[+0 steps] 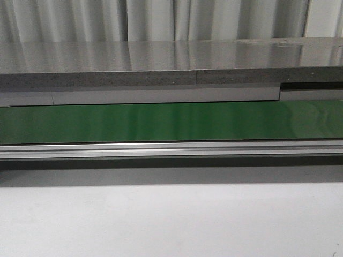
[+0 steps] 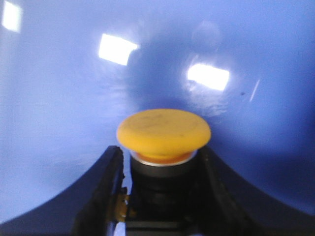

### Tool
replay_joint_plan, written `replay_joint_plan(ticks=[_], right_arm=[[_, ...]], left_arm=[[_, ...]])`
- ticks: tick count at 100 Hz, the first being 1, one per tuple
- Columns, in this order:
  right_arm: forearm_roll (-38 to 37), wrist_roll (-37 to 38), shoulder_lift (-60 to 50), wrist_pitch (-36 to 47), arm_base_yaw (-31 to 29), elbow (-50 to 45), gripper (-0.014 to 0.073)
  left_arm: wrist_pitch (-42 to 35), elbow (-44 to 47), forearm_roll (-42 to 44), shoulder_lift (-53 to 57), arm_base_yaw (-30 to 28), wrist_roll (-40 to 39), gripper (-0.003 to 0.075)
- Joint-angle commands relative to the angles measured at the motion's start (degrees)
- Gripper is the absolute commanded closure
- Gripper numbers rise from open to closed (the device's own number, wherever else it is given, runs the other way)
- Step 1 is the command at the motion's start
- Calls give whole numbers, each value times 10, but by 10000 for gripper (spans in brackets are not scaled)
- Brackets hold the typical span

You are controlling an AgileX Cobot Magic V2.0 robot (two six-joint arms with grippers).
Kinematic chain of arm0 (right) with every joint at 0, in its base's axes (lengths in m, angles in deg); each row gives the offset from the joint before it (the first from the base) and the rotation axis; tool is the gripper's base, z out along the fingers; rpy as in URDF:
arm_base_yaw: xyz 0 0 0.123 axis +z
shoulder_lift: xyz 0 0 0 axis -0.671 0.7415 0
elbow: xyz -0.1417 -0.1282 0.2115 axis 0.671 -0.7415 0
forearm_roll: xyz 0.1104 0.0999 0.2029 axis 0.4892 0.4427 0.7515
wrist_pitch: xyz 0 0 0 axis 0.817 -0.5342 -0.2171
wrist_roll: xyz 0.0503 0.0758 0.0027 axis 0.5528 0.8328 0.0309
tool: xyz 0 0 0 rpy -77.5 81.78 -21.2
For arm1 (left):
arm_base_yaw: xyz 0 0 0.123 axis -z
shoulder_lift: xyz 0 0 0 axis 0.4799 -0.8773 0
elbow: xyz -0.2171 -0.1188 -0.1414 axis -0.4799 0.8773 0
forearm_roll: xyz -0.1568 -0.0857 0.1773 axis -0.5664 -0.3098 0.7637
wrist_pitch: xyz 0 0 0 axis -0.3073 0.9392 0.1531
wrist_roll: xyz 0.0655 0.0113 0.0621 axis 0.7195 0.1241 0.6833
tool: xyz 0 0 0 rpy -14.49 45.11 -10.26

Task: Move button from left to right
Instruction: 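Lift the button and place it on the green conveyor belt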

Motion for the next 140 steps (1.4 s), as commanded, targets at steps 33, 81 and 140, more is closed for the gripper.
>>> replay_joint_plan(ticks=[33, 81, 140], right_arm=[[-7, -1, -8, 46, -2, 10, 662], [-7, -1, -8, 46, -2, 10, 662], [-7, -1, -8, 46, -2, 10, 662]], left_arm=[[16, -24, -106, 116, 36, 78, 739], [32, -24, -79, 114, 117, 90, 736], [33, -24, -97, 115, 118, 90, 152]])
